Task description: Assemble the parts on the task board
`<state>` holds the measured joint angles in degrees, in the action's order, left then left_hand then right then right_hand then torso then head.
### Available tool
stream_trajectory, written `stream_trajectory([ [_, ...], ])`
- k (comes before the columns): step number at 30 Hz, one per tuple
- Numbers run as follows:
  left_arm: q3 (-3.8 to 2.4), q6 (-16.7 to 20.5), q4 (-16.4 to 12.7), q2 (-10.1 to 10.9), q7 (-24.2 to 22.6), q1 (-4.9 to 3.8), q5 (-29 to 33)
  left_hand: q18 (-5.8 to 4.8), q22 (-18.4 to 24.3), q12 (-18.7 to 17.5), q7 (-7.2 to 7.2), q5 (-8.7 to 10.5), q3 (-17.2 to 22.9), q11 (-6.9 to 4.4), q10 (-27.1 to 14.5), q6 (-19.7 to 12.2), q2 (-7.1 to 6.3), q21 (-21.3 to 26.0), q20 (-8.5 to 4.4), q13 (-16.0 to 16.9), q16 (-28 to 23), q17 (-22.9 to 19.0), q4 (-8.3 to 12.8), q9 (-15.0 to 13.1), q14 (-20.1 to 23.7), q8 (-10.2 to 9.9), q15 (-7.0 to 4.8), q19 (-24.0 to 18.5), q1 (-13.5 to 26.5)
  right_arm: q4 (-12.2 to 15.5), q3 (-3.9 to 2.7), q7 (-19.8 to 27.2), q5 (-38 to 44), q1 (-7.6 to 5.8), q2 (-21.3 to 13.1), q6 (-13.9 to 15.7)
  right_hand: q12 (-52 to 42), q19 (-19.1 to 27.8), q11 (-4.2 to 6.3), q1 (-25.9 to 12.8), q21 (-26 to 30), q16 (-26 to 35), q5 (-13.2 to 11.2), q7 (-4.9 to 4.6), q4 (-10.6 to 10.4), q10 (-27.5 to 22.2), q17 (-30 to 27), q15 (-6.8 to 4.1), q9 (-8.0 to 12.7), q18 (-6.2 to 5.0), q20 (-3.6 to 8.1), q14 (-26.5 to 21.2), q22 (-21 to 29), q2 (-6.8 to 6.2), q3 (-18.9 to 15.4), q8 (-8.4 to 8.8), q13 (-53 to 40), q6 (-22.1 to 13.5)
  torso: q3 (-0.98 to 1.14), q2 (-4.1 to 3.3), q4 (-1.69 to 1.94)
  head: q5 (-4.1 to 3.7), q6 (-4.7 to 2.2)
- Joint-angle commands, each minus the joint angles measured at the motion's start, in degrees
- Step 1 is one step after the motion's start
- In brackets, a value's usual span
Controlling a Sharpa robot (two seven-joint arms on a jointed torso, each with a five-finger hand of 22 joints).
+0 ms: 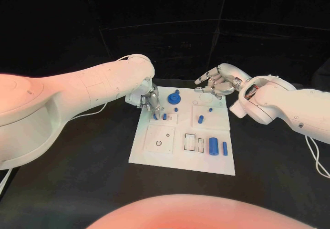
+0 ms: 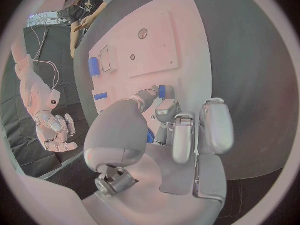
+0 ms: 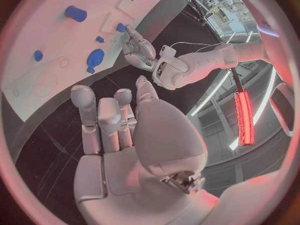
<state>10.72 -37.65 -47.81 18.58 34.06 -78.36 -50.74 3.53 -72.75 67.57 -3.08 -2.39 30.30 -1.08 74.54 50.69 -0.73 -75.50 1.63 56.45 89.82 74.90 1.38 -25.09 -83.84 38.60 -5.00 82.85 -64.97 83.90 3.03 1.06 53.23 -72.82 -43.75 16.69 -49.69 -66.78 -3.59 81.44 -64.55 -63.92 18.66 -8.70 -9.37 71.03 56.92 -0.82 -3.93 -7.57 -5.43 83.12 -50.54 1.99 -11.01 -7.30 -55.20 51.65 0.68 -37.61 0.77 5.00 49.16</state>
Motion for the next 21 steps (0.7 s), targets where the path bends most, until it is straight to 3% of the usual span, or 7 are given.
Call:
stream_trajectory([
  [1,0.21,1.07,-0.05,-0.04,0.07,0.54,-0.5,0.51,-0.08,0.31,0.18,-0.26,2.67,-0.22,0.35,0.19,0.56,-0.36,-0.12,0.06,0.18,15.1,3.08,0.05,-6.16,-0.26,0.37,0.14,-0.12,0.09,-0.03,0.38,-0.13,-0.11,0.0,-0.21,-0.16,0.07,0.02,0.27,0.39,0.39,0.2,-0.12,-0.3,-0.5,0.08,0.0,-0.07,-0.52,-0.07,0.41,0.05,0.25,0.08,-0.23,0.07,-0.43,0.0,-0.01,0.01,-0.02,0.04],
  [21,0.09,4.76,-2.03,1.82,-0.16,0.56,-1.45,0.53,-0.04,0.35,0.22,-0.26,2.61,-0.26,0.42,0.31,0.77,-0.33,-0.14,0.12,0.18,15.1,3.21,0.02,-6.16,-0.3,0.35,0.13,-0.24,0.08,-0.03,0.41,-0.13,-0.1,-0.11,-0.26,-0.16,0.07,0.02,0.27,0.39,0.39,0.2,-0.12,-0.3,-0.5,0.08,0.0,-0.07,-0.52,-0.07,0.41,0.05,0.25,0.08,-0.23,0.07,-0.43,-0.01,0.01,0.13,-0.16,0.21],
])
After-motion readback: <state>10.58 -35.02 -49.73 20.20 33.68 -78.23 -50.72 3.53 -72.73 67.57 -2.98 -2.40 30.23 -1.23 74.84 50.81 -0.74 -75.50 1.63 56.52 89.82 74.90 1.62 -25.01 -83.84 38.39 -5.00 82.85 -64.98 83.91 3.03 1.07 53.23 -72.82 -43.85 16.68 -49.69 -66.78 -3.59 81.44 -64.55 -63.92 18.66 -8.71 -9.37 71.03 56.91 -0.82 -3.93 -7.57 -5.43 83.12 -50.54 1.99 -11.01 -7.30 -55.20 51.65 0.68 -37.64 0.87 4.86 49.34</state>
